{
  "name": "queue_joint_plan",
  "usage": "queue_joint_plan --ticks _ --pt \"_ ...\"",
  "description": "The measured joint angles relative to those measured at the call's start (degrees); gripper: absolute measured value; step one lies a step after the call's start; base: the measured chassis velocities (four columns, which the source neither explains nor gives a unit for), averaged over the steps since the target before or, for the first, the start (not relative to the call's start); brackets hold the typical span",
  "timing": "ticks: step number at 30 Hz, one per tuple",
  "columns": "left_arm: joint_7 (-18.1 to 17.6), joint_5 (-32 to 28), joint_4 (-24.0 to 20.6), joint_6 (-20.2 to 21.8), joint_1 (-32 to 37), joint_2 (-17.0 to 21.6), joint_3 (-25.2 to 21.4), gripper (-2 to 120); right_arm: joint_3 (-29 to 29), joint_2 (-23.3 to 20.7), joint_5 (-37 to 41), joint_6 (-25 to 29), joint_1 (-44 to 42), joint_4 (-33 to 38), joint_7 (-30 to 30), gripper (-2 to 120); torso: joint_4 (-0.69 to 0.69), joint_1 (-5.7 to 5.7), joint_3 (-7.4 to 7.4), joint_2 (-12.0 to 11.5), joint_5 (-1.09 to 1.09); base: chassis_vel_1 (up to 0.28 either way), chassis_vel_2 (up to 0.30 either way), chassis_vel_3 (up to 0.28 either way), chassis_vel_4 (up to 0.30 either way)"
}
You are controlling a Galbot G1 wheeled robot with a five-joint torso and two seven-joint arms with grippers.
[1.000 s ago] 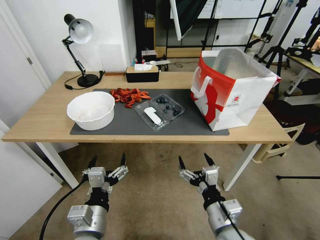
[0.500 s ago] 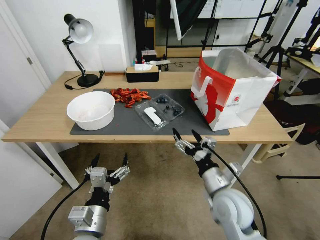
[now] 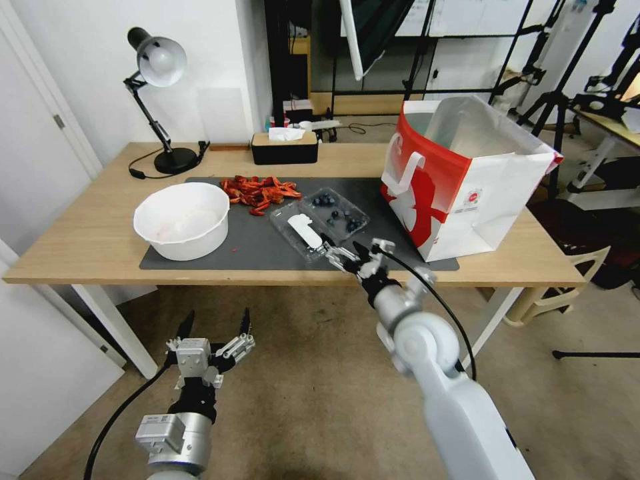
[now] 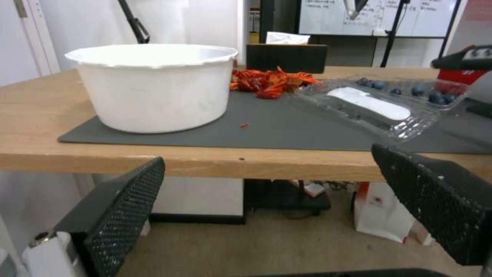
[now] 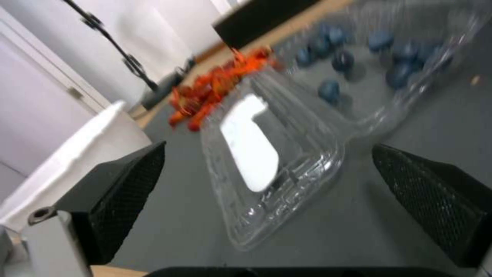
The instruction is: Close the takeout container lid, then place the container into the takeout bag.
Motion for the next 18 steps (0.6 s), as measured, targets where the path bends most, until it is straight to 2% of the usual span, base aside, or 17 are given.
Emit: queue_joint_plan --ticks 7,18 --pt "-0.1 -0.9 0.4 -0.2 -0.2 0.1 -1.0 100 -1.4 0.9 2.8 -3.9 3.6 -3.4 4.4 100 0.00 -0.01 0.00 0.0 0.01 0.000 0.000 0.000 0.000" --pt "-0.2 -1.7 0.8 -0.2 -0.9 0.5 -1.2 100 -2.8 1.7 3.6 -6.1 7.4 -6.5 6.6 100 -0.01 -0.02 0.00 0.0 0.01 0.000 0.000 0.000 0.000"
